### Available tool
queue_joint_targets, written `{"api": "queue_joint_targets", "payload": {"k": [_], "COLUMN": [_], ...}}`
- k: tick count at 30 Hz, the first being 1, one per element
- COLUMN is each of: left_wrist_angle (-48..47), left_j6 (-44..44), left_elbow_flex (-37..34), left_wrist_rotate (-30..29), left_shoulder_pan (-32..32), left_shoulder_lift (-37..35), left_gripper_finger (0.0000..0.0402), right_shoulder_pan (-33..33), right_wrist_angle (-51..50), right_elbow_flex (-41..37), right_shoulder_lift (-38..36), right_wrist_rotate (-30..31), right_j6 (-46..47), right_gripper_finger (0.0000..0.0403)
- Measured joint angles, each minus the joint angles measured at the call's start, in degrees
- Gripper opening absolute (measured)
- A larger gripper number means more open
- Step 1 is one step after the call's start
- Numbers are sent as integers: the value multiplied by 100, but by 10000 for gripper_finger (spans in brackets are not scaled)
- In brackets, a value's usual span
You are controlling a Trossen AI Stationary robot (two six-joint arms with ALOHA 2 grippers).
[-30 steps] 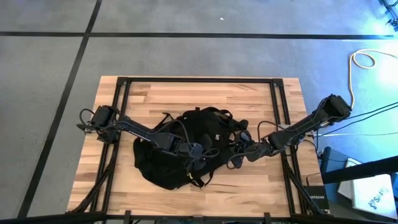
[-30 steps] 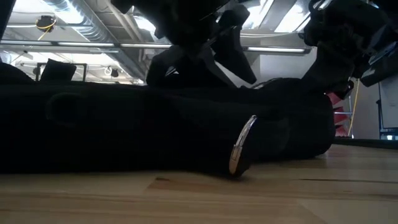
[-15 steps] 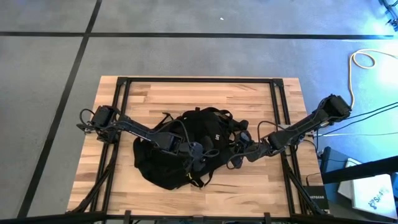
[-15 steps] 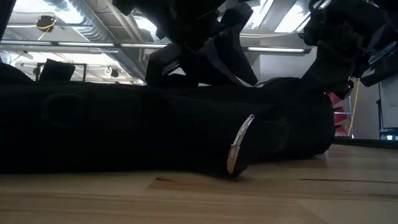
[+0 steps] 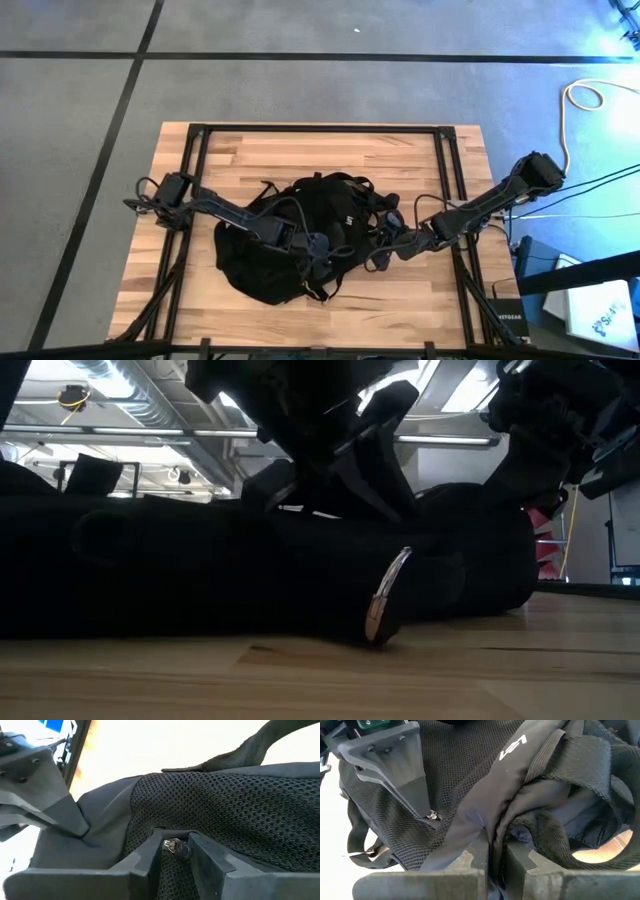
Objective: Unpack backpack
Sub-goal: Open the black backpack
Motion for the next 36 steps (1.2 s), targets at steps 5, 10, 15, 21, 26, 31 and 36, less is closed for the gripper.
{"api": "queue_joint_targets", "payload": {"k": [5,10,15,21,26,31,36], "left_wrist_angle": [18,14,9,-17,-260,-614,-595], "left_j6": [25,156,157,-152,-465,-795,-856], "left_elbow_flex": [0,0,0,4,155,330,334], "left_wrist_rotate": [-259,-371,-384,-431,-623,-586,-597], "left_shoulder_pan": [-9,-49,-50,-61,-179,-195,-239], "left_shoulder_lift": [17,18,19,19,26,26,26], "left_gripper_finger": [61,40,16,2,1,1,0], "right_shoulder_pan": [0,0,0,0,0,0,0], "right_wrist_angle": [37,122,143,146,151,158,157], "right_elbow_flex": [0,0,0,0,0,0,0], "right_shoulder_lift": [0,0,0,0,0,0,0], "right_wrist_rotate": [2,4,4,4,8,42,44], "right_j6": [-54,-79,-80,-82,-119,-150,-154], "right_gripper_finger": [12,12,12,12,12,12,12]}}
